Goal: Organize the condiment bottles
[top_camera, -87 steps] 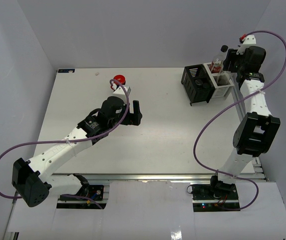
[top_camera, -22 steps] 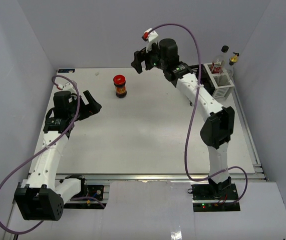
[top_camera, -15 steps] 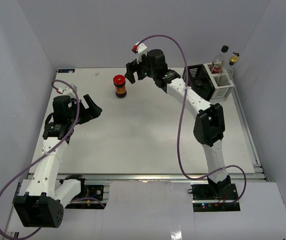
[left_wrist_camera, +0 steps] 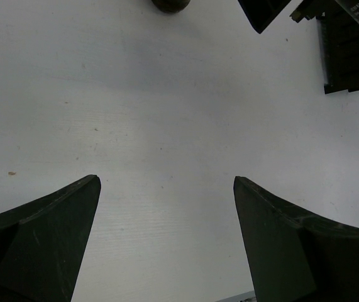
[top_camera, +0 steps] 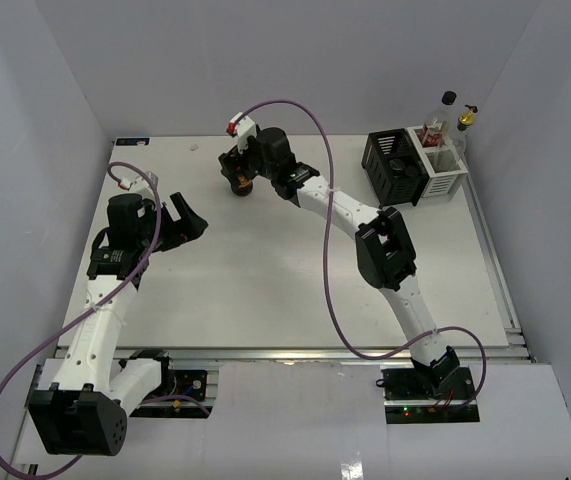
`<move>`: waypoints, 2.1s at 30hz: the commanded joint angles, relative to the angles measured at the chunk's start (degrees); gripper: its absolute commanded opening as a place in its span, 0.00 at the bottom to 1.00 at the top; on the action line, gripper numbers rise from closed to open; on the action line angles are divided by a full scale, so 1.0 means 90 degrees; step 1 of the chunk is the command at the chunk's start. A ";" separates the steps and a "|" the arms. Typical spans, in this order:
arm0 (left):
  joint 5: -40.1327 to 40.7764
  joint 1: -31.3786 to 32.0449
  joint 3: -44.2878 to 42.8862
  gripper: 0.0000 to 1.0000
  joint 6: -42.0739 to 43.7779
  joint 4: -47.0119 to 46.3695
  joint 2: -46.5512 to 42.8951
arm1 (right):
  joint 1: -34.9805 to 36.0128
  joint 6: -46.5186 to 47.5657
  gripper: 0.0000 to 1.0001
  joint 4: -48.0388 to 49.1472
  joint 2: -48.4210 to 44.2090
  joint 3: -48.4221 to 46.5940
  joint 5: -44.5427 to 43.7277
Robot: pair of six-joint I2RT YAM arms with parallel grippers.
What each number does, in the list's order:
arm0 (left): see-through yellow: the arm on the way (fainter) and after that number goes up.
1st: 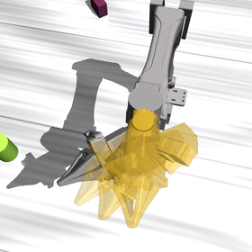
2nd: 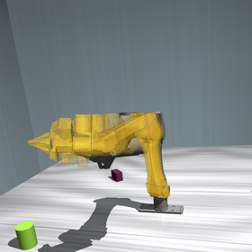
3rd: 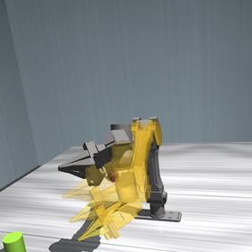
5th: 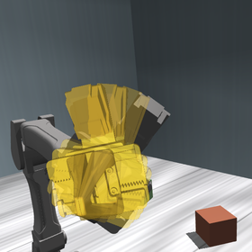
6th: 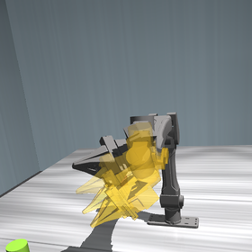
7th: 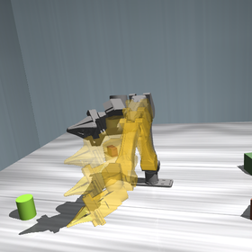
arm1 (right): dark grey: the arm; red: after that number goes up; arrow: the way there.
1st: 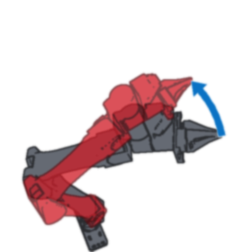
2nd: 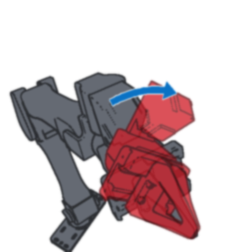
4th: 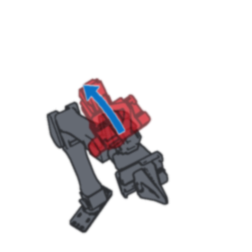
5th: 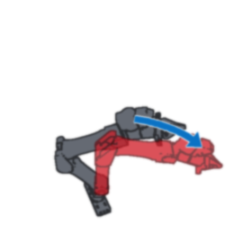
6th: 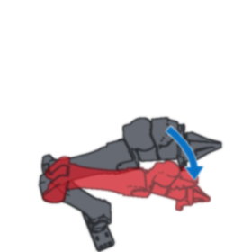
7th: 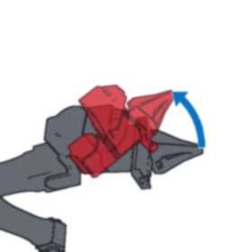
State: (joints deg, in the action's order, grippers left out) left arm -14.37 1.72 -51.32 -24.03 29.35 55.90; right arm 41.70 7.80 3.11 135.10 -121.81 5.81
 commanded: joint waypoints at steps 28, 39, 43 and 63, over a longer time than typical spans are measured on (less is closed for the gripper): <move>-0.0259 0.0005 0.0359 0.98 0.0170 -0.0556 0.0186 | -0.0277 -0.0272 1.00 0.1691 0.1164 -0.0539 0.0390; -0.0270 0.0005 0.0409 0.98 0.0184 -0.0565 0.0224 | -0.0297 -0.0170 0.60 0.2270 0.1276 -0.0553 0.0489; -0.0258 0.0005 0.0396 0.98 0.0180 -0.0510 0.0182 | -0.0297 -0.0010 0.35 0.2271 0.1140 -0.0464 0.0499; -0.0432 0.0005 0.0422 0.98 0.0072 -0.0367 -0.0062 | -0.0997 0.0546 0.08 0.4283 -0.1942 0.3160 -0.0105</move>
State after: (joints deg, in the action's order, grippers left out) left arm -17.02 1.72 -47.97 -23.24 25.73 57.02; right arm 35.18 10.83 26.06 127.42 -94.38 7.70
